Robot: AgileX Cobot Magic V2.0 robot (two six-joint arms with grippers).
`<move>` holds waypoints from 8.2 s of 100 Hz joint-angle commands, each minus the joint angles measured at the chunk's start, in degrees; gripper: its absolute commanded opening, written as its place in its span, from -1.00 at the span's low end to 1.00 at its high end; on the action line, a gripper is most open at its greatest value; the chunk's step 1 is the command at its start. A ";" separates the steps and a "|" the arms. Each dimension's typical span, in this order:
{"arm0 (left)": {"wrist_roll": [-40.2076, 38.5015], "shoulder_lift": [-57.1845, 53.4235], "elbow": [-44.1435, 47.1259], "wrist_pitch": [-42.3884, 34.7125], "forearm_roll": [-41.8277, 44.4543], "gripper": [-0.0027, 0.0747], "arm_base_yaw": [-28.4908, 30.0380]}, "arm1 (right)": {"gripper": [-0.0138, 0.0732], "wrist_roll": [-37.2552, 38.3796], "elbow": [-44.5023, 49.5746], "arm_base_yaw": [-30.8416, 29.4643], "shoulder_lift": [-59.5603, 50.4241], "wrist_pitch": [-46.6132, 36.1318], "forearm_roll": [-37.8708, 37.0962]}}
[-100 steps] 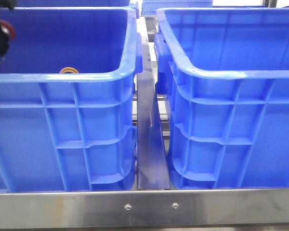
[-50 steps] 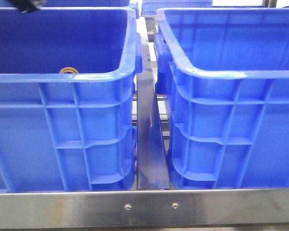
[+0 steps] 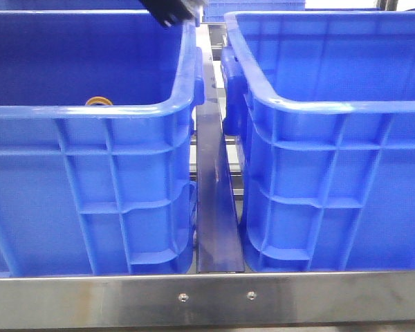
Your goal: Pick red and yellow buttons and place in box
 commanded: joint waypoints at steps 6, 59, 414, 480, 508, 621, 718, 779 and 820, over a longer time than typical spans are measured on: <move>0.20 0.15 -1.60 -4.20 -0.97 -0.73 -2.58 | -0.92 -0.23 0.25 -0.23 -1.04 -5.11 -0.75; 0.20 1.26 -1.60 -4.21 -0.97 -0.78 -2.94 | -0.92 -0.23 -13.05 -0.18 1.42 12.81 -0.75; -0.23 2.01 -1.73 -3.30 -1.57 0.48 -2.94 | -0.34 -68.42 -50.19 6.49 65.71 19.99 74.30; -0.23 2.01 -1.73 -3.53 -1.57 0.48 -2.94 | -0.34 -71.69 -58.07 11.06 85.58 -0.16 75.07; -0.23 2.01 -1.73 -3.98 -1.57 0.48 -2.94 | -0.34 -71.69 -65.93 11.06 96.27 -3.32 75.04; -0.23 2.01 -1.73 -3.98 -1.57 0.48 -2.94 | 0.60 -71.69 -62.12 11.06 89.41 -2.62 75.04; -0.23 2.01 -1.73 -3.98 -1.57 0.48 -2.94 | 0.60 -71.69 -25.89 11.06 28.94 7.18 75.09; -14.54 2.01 -10.16 11.11 11.65 0.48 16.73 | 0.60 -71.69 -23.40 11.06 26.06 8.56 75.09; -17.03 10.27 -10.53 15.19 6.96 0.48 28.27 | 0.60 -71.69 -23.40 11.06 26.06 8.56 75.09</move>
